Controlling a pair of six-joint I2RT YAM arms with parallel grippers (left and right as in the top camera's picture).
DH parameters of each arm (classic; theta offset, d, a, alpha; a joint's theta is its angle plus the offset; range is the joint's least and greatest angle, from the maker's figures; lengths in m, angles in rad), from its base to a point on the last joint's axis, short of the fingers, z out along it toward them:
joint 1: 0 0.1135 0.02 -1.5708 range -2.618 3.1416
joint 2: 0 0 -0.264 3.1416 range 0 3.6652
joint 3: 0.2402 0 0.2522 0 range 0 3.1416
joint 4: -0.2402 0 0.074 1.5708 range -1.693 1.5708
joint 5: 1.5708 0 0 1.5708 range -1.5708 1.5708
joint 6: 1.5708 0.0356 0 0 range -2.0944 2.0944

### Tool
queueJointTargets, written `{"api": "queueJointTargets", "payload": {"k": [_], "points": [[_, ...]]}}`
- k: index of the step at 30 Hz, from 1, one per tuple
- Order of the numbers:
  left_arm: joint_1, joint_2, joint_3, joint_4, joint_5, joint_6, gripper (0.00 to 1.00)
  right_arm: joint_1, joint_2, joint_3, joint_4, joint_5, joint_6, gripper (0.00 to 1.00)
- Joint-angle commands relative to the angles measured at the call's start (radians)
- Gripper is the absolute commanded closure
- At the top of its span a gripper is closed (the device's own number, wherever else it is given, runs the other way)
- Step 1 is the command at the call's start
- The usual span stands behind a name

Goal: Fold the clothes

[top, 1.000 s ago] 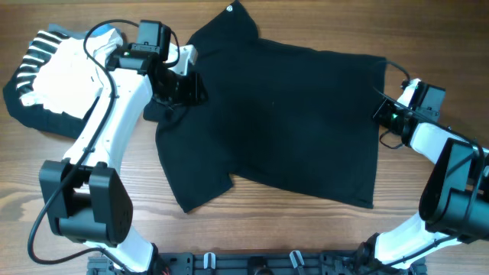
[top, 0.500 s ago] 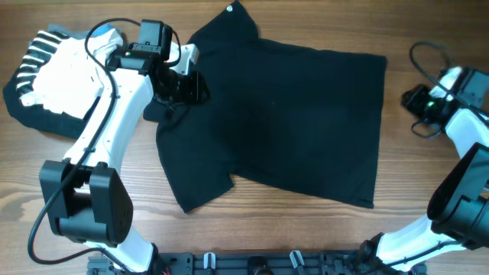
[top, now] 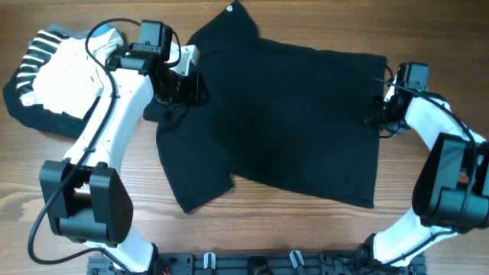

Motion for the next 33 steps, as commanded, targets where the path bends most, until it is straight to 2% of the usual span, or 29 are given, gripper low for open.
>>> {"api": "queueJointTargets", "payload": {"k": [1,3,5,6,7,10,16,17,18,19,20,23,24,27,28,30,33], "points": [[0.001,-0.021,-0.002,-0.001,0.001,0.019,0.57,-0.001,0.072,0.002,0.007,-0.085,-0.011,0.61],[0.001,-0.021,-0.002,-0.001,0.001,0.019,0.57,-0.001,0.099,0.002,0.016,-0.087,0.003,0.64],[0.001,-0.021,-0.002,-0.001,0.001,0.019,0.57,-0.003,0.114,0.002,0.046,-0.076,0.003,0.78],[0.001,-0.021,-0.002,-0.001,0.001,0.019,0.57,-0.006,0.118,0.002,0.069,-0.039,0.010,0.90],[0.001,-0.021,-0.002,-0.001,0.001,0.019,0.57,-0.013,0.118,0.002,0.100,0.019,0.037,0.95],[0.001,-0.021,-0.002,-0.001,0.001,0.019,0.56,-0.063,0.117,0.021,0.166,0.135,0.072,0.96],[0.001,-0.021,-0.002,0.029,0.001,0.019,0.51,-0.210,0.117,0.168,0.165,0.062,0.088,0.96],[0.001,-0.021,-0.002,0.032,0.001,0.019,0.49,-0.219,0.117,0.191,0.159,0.047,0.050,0.93],[0.001,-0.021,-0.002,0.032,0.001,0.019,0.49,-0.223,0.113,0.217,0.140,0.018,0.011,0.57],[0.001,-0.021,-0.002,0.031,0.000,0.019,0.48,-0.224,0.103,0.241,0.114,-0.016,-0.021,0.37],[0.001,-0.021,-0.002,0.027,-0.010,0.019,0.48,-0.224,0.084,0.256,0.092,-0.046,-0.034,0.31],[0.001,-0.021,-0.002,0.020,-0.093,0.019,0.46,-0.224,-0.003,0.261,0.054,-0.157,-0.031,0.29],[0.001,-0.019,-0.002,0.027,-0.137,0.019,0.51,-0.224,-0.055,0.261,0.026,-0.228,-0.031,0.26],[0.001,0.013,-0.004,0.121,-0.157,0.021,0.92,-0.222,-0.195,0.261,-0.093,-0.415,-0.030,0.24],[0.001,0.034,-0.004,0.148,-0.156,0.027,0.96,-0.219,-0.230,0.261,-0.137,-0.454,-0.019,0.24],[-0.002,0.088,-0.004,0.185,-0.130,0.079,0.96,-0.205,-0.288,0.261,-0.234,-0.485,-0.005,0.24],[-0.005,0.194,-0.004,0.230,-0.023,0.154,0.96,-0.172,-0.321,0.261,-0.379,-0.479,-0.009,0.24]]}}
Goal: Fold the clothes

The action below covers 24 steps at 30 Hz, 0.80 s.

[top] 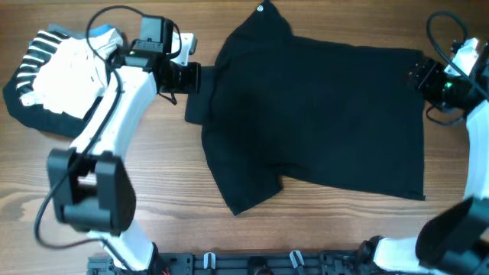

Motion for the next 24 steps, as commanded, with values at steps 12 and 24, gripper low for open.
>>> {"api": "queueJointTargets", "payload": {"k": [12,24], "points": [[0.021,0.319,-0.002,0.122,-0.180,-0.043,0.96,0.134,-0.013,-0.069,-0.217,0.047,-0.023,0.22],[0.161,0.295,-0.001,-0.032,-0.156,-0.157,0.94,0.146,-0.012,-0.460,0.001,0.279,0.124,0.28]]}}
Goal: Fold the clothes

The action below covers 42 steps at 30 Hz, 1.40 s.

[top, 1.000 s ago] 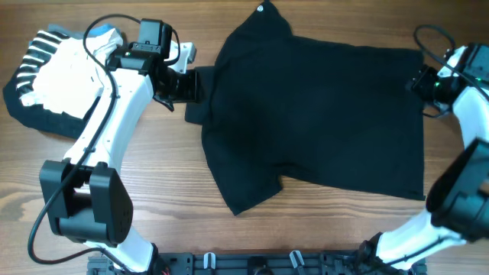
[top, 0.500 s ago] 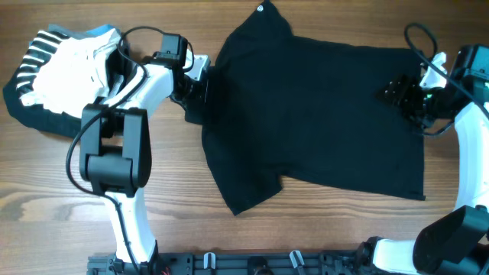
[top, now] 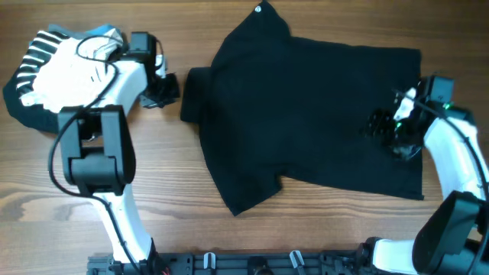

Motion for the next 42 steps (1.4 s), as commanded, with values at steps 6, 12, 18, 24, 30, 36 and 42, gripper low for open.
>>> {"api": "queueJointTargets", "payload": {"k": [6,12,18,24,30,36,42], "points": [[-0.011,-0.164,-0.029,-0.065,0.146,0.117,0.83,-0.023,-0.041,-0.085,0.000,-0.001,0.071,0.22],[-0.011,-0.383,-0.029,-0.234,0.146,0.120,0.76,-0.246,-0.077,-0.087,-0.083,-0.003,0.152,0.11],[-0.048,-0.399,-0.029,-0.393,0.219,0.194,0.77,-0.521,-0.074,-0.092,-0.113,0.055,0.153,0.19],[-0.192,-0.438,-0.029,-0.455,0.229,0.247,0.76,-0.578,-0.074,-0.150,-0.100,0.139,0.190,0.30],[-0.269,-0.462,-0.037,-0.527,0.103,0.075,0.75,-0.578,-0.074,-0.297,0.047,0.155,0.257,0.49],[-0.268,-0.462,-0.163,-0.511,0.108,0.024,0.76,-0.578,-0.074,-0.338,0.156,0.154,0.260,0.77],[-0.274,-0.462,-0.337,-0.457,0.188,0.025,0.67,-0.578,-0.074,-0.338,0.190,0.154,0.252,0.88]]}}
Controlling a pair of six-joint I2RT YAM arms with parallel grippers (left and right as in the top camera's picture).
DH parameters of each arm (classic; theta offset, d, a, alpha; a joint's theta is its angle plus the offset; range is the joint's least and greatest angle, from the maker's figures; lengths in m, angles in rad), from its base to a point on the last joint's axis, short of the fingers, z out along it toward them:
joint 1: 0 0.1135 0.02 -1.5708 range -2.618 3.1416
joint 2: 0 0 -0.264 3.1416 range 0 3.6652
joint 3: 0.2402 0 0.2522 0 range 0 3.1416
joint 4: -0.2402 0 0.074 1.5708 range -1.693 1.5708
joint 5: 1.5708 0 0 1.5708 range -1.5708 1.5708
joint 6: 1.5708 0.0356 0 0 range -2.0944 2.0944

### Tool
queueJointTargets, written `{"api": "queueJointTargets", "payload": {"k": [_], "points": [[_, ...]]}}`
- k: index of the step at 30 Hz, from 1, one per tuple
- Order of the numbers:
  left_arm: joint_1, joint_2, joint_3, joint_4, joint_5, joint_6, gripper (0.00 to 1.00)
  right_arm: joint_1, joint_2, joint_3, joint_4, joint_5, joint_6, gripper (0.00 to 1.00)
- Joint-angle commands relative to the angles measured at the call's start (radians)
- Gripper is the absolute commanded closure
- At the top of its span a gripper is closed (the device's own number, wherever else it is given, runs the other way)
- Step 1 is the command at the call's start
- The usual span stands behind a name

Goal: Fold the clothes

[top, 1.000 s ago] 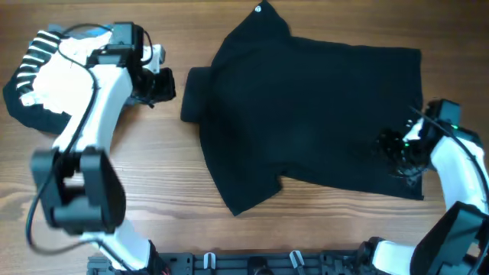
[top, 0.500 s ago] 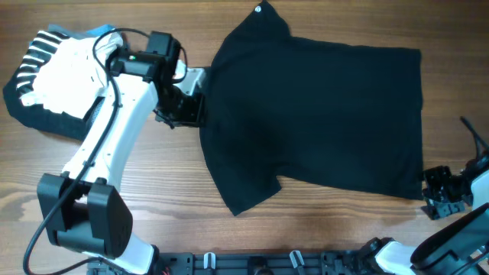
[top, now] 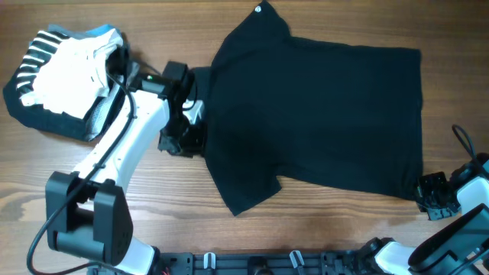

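Observation:
A black T-shirt lies spread flat on the wooden table, collar tag at the top and one short sleeve pointing down-left. My left gripper sits low at the shirt's left edge, below the other sleeve, its dark fingers against the black cloth. My right gripper is at the shirt's lower right corner, just off the hem. From overhead, neither gripper's jaw opening can be made out.
A pile of folded clothes, white on top with a black-and-white striped piece and a blue one, lies at the far left. The arm bases and a rail line the table's front edge.
My left gripper has moved from beside the pile, clear of the shirt, down to the shirt's left edge. My right gripper has left the shirt's right part for its lower right corner. The shirt has not shifted.
The shirt first lay more to the left, with my grippers at its left sleeve and right edge. Then it lay further right, both grippers still at its edges. After that the left gripper was clear of it; now both are lower down, at its sides.

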Motion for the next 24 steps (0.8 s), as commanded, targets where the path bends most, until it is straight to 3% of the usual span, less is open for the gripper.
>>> {"api": "queueJointTargets", "payload": {"k": [1,2,3,4,8,10,13,18,21,24], "points": [[-0.008,-0.018,-0.122,0.064,0.079,-0.017,0.62,-0.004,0.012,-0.024,0.025,0.005,-0.001,0.87],[-0.012,-0.018,-0.154,0.094,0.111,-0.017,0.59,-0.004,0.012,-0.024,0.029,-0.002,-0.002,0.86],[-0.017,-0.018,-0.196,0.134,0.159,-0.017,0.57,-0.004,0.012,-0.024,0.031,-0.011,-0.002,0.70],[-0.024,-0.018,-0.233,0.172,0.200,-0.017,0.53,-0.004,0.012,-0.024,0.031,-0.022,-0.002,0.66],[-0.064,-0.018,-0.333,0.295,0.233,-0.018,0.38,-0.004,0.012,-0.024,0.032,-0.036,-0.008,0.64],[-0.080,-0.018,-0.370,0.375,0.229,-0.029,0.36,-0.004,0.012,-0.024,0.032,-0.036,-0.009,0.64],[-0.083,-0.018,-0.415,0.486,0.121,-0.142,0.38,-0.004,0.012,-0.024,0.035,-0.056,-0.027,0.64],[-0.083,-0.008,-0.453,0.544,0.101,-0.171,0.65,-0.004,0.012,-0.024,0.048,-0.062,-0.027,0.64],[-0.083,0.002,-0.455,0.568,0.101,-0.171,0.95,-0.004,0.012,-0.024,0.049,-0.063,-0.027,0.63],[-0.081,0.001,-0.452,0.576,0.101,-0.170,0.96,-0.004,0.012,-0.024,0.041,-0.075,-0.027,0.64]]}}
